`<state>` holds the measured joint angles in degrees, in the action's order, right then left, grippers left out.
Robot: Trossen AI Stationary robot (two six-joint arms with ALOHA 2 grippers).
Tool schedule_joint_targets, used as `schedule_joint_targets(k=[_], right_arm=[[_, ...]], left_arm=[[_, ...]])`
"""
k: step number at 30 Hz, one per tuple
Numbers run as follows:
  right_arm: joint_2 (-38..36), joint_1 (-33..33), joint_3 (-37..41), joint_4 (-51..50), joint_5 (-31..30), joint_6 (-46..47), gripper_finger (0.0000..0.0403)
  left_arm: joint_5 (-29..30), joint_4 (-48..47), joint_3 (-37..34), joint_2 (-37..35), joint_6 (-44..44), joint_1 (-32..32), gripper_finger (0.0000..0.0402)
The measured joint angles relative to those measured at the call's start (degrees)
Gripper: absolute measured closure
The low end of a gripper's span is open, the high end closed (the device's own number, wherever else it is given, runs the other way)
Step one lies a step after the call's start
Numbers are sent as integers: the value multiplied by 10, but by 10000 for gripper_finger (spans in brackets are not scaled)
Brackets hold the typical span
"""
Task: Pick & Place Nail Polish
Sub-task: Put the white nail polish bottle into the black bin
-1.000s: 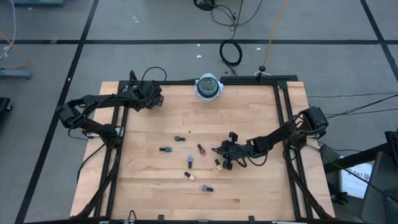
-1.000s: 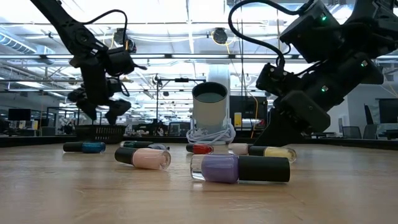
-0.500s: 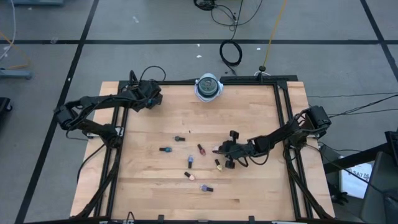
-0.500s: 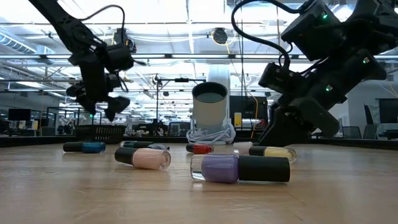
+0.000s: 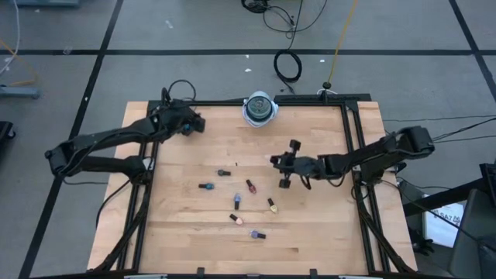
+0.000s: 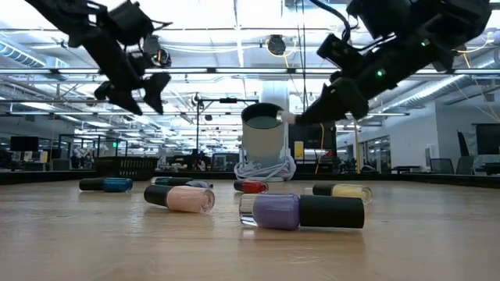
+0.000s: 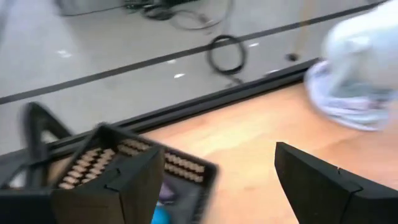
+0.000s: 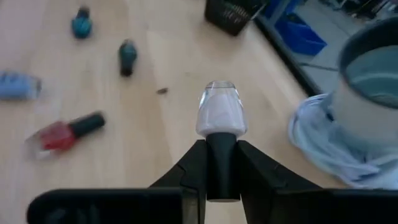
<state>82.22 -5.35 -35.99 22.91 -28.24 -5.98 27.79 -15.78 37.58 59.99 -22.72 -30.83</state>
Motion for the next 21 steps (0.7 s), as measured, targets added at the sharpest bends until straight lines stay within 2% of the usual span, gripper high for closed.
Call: schedule_joint_targets(k=[3, 9, 17, 21], right_arm=[[-11, 15, 0, 46, 49, 9, 353], [-10, 31, -1, 153, 221, 36, 353], [-4, 35, 1, 193, 365, 95, 353], [-4, 31, 25, 308, 457, 132, 353]], left_arm=[[-4, 21, 0, -5, 4, 14, 101], [-5, 54, 0, 1, 33, 25, 102], [-5, 49, 0, 9, 36, 27, 105], [-5, 49, 0, 9, 31, 27, 103]])
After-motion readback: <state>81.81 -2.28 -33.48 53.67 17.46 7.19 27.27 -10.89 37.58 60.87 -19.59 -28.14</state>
